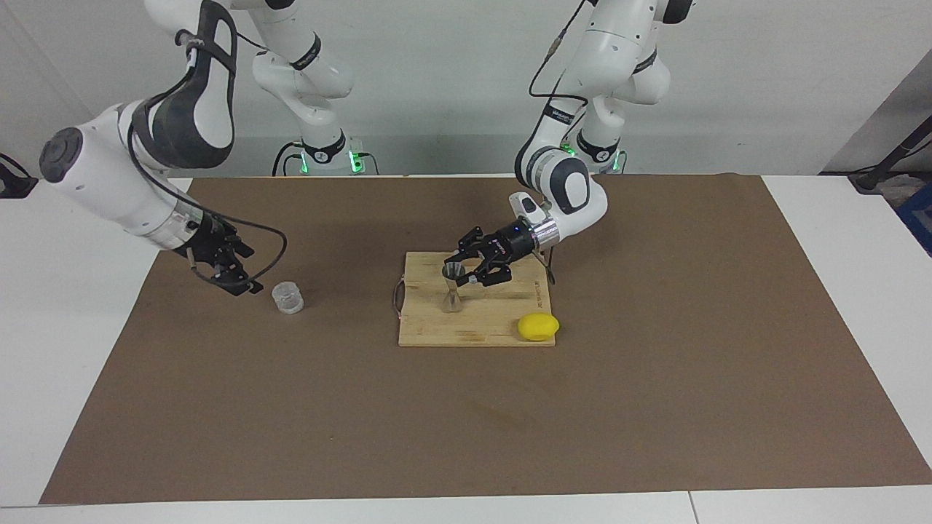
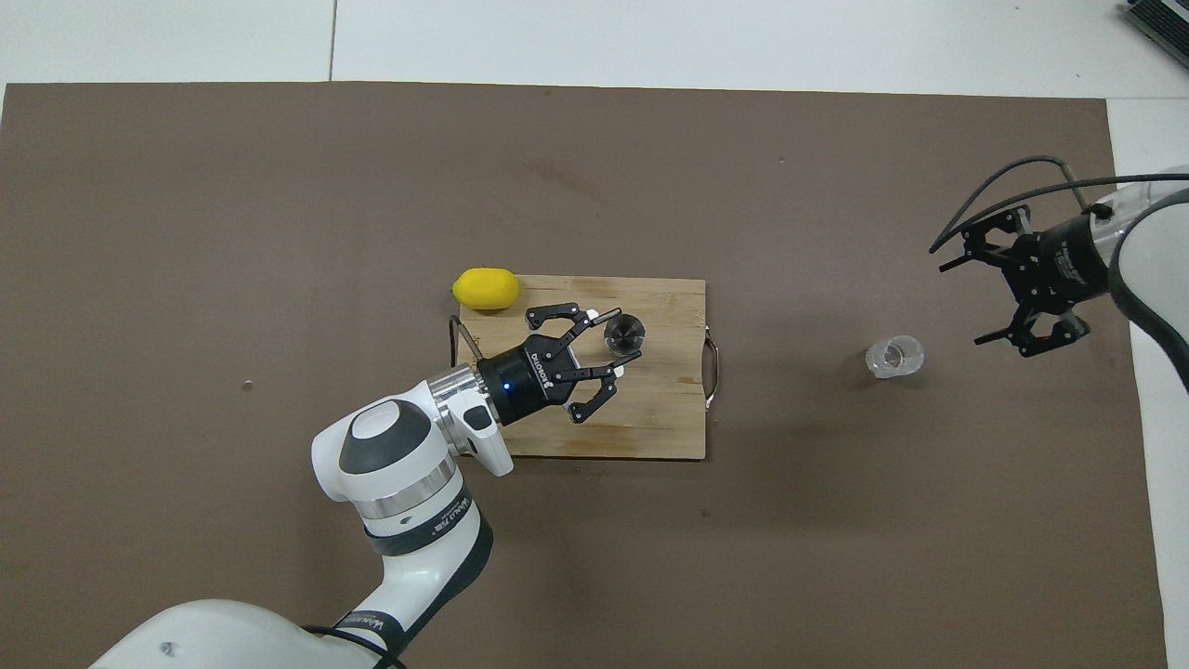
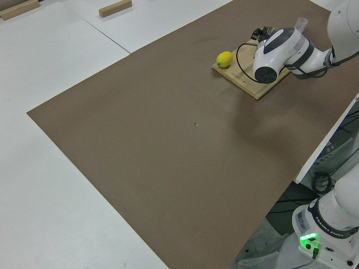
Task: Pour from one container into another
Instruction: 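Set the metal cup on the board while the right gripper reaches the clear cup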
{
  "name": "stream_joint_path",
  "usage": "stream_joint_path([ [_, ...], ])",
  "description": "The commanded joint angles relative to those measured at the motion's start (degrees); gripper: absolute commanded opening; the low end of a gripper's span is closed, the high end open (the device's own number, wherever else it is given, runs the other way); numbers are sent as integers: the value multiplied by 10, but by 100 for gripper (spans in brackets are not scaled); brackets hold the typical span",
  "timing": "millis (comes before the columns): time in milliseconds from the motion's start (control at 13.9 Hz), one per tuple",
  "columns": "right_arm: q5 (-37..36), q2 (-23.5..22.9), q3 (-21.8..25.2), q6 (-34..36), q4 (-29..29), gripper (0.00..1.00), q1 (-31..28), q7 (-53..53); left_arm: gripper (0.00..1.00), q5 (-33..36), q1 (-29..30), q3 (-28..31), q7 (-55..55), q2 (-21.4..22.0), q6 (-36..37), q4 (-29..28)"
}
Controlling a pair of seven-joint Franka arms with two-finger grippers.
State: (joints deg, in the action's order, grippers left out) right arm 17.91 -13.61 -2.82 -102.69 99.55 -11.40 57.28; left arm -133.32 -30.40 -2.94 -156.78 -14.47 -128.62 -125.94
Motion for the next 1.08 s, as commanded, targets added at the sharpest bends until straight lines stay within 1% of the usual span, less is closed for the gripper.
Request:
stream_joint_path([
  [0,55,1,-6,-60,71,92,-35,15,0,-26,-10,7,-63,-6,-8,3],
  [144,75,0,-6,-87,103,92,-49,14,0,-26,-10,7,-63,-6,-10,3],
  [288,101,-3,-6,-103,134,92,-66,-2,10,-26,-9,7,-63,-6,-12,0],
  [432,127,-30,-6,-109,139,92,-74,-40,31,-25,-5,7,-62,-6,-21,-1],
  [504,138,-46,-6,-109,139,91,-82,-64,44,-25,-3,8,-61,-6,-20,-4],
  [576,150,-56,-6,-109,140,91,-86,-87,48,-24,-2,8,-61,-6,-19,-5],
  [648,155,-61,-6,-110,144,90,-86,-99,60,-23,0,8,-61,-6,-18,-6],
  [720,164,-65,-6,-111,145,90,-86,-100,100,-23,0,9,-61,-6,-17,-10],
  [865,192,-66,-6,-114,158,89,-84,-103,100,-22,4,11,-61,-3,-10,-21],
  [1009,212,-61,-7,-127,181,88,-78,-108,100,-14,22,11,-62,1,-3,-38],
])
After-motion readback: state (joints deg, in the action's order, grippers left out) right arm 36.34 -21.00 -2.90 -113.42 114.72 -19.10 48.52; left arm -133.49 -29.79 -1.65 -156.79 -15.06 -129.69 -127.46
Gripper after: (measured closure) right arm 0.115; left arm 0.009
